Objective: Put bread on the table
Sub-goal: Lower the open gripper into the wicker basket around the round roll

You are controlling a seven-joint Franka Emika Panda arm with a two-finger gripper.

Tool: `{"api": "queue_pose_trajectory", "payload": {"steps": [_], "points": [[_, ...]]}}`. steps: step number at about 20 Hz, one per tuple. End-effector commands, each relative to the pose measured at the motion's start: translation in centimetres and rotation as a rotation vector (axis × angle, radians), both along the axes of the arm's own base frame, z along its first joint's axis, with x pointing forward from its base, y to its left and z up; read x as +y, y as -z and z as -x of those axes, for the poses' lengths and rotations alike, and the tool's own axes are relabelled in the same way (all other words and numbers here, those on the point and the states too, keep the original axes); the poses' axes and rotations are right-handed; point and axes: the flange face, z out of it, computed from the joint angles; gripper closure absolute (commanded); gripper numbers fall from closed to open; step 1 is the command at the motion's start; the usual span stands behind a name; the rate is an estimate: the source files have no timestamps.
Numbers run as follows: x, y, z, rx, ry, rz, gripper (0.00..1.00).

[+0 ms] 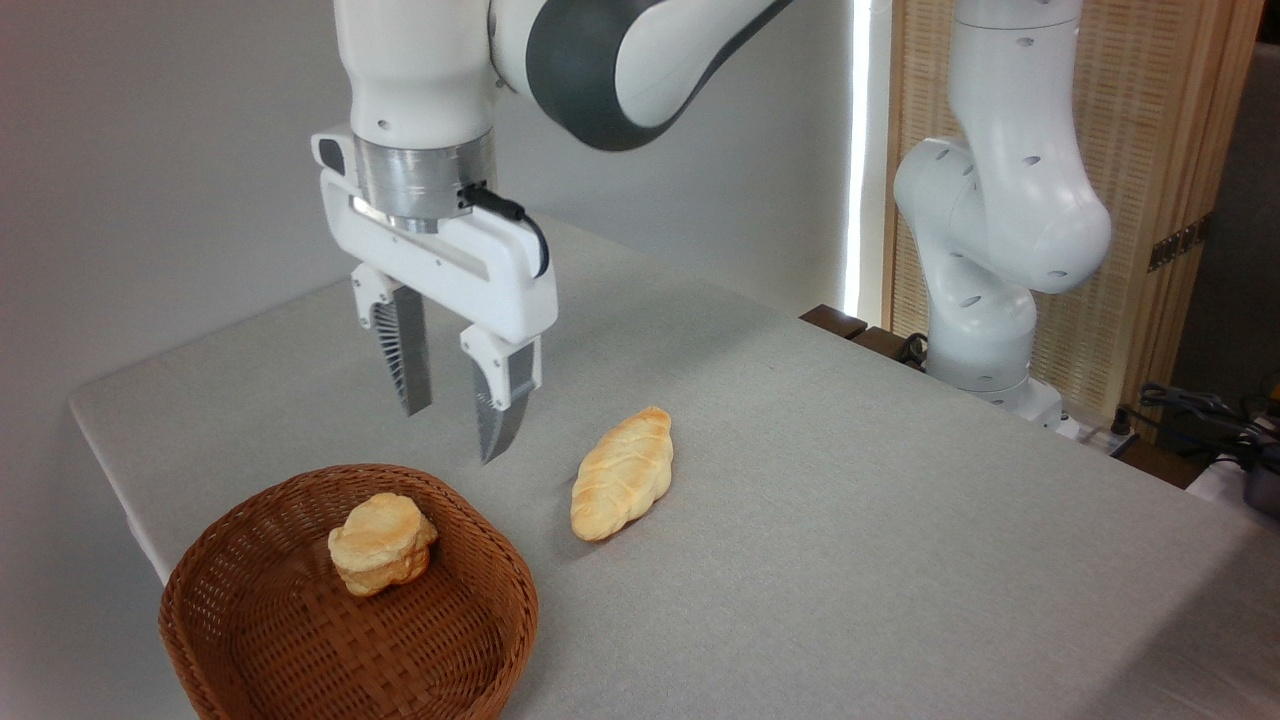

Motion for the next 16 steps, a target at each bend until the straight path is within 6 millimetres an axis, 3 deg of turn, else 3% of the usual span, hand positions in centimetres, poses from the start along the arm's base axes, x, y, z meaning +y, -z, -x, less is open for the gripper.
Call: {"api": "queue_pose_trajectory", "payload": {"steps": [1,6,10,12,16], "points": [[-0.2,0.6,-1.6,-0.069,-0.033,0.017,0.0],[-0.6,1.7,-3.0,-0.13,-0.023,-0.002,0.0],[-1.6,4.3,-3.9,-0.116,0.029,-0.077,0.0],[-3.3,5.3,-4.2,-0.136,0.076,-0.117,0.0],[-4.5,7.3,-5.0,-0.149,0.095,-0.124,0.0]]}}
